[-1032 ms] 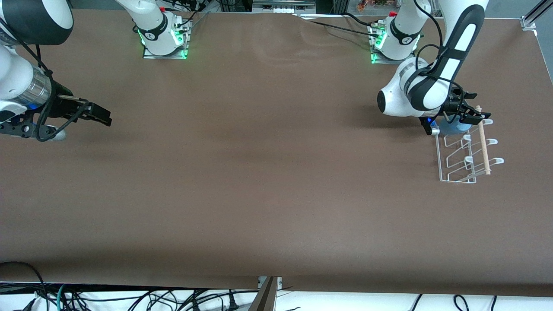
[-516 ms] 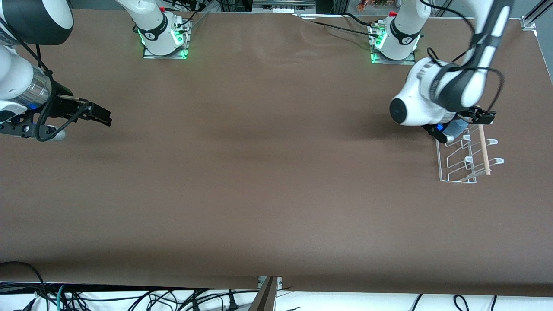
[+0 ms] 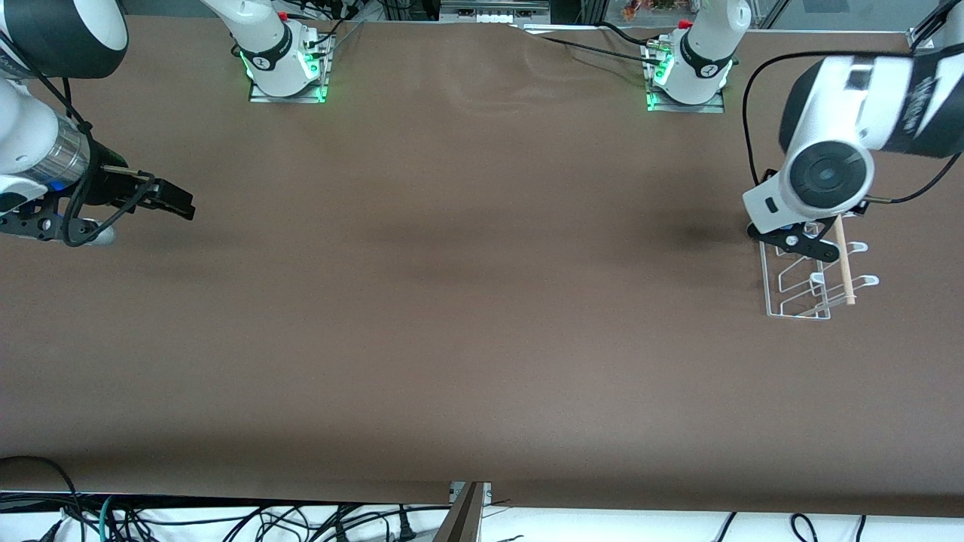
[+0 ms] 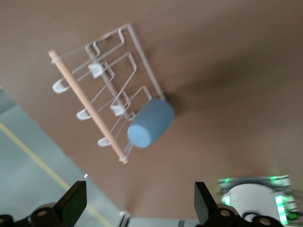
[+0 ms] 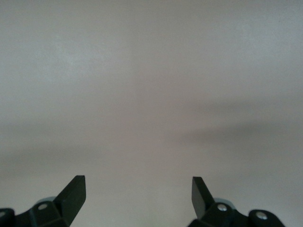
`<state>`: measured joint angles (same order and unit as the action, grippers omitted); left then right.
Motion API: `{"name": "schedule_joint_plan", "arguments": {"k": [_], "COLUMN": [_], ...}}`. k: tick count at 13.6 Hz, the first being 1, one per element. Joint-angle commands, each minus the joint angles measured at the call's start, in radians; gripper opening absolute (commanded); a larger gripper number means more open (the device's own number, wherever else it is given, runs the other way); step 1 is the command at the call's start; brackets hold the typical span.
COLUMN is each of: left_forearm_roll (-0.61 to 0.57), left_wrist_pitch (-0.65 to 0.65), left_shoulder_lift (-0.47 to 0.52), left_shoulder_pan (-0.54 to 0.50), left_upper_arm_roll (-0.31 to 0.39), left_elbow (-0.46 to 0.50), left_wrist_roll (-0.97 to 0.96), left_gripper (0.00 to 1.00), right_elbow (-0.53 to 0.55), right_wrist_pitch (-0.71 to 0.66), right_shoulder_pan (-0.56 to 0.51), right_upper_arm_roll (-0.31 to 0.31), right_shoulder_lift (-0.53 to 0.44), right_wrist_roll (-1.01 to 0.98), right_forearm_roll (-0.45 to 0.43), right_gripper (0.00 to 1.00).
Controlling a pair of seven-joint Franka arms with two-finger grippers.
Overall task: Transfer cup to left arm and place on rack
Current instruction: 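Open the left gripper and raise it away from the rack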
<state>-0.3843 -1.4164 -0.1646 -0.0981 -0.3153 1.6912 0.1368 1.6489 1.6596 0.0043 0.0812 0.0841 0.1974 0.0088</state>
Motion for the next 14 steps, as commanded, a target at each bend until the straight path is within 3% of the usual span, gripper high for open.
{"name": "schedule_joint_plan", "arguments": {"k": [1, 4, 6, 8, 11, 14], "left_forearm_roll": [0.151, 0.307, 0.323, 0.337, 0.341, 0.347], "left_wrist_pitch": [0.022, 0.008, -0.016, -0.039, -0.198, -0.219], "left_shoulder_lift": [-0.021, -0.038, -0.018, 0.016, 0.117, 0.165], "left_shoulder_pan": [0.009, 0.024, 0.02, 0.024, 0.052, 0.057], "left_upper_arm_roll": [-0.01, -0.007, 0.007, 0.076, 0.113, 0.125], "left_elbow": [-0.175, -0.255, -0.258, -0.24, -0.074, -0.016], "left_wrist_roll": [-0.098, -0.138, -0.126, -0.126, -0.14, -0.16], "left_gripper": [1.0, 1.0, 1.0, 1.0, 1.0, 1.0], "right_elbow": [0.012, 0.012, 0.012, 0.012, 0.012, 0.012], "right_wrist_pitch": [0.008, -0.001, -0.004, -0.004, -0.006, -0.006], "right_shoulder_pan": [0.006, 0.006, 0.006, 0.005, 0.005, 0.005], "right_upper_arm_roll": [-0.008, -0.008, -0.008, -0.009, -0.009, -0.009], "right_shoulder_lift": [-0.007, -0.007, -0.007, -0.007, -0.007, -0.007], "right_wrist_roll": [-0.01, -0.016, -0.026, -0.026, -0.026, -0.026], "right_forearm_roll": [0.016, 0.007, 0.003, 0.003, 0.003, 0.0], "right_gripper": [0.99, 0.99, 0.99, 0.99, 0.99, 0.99]}}
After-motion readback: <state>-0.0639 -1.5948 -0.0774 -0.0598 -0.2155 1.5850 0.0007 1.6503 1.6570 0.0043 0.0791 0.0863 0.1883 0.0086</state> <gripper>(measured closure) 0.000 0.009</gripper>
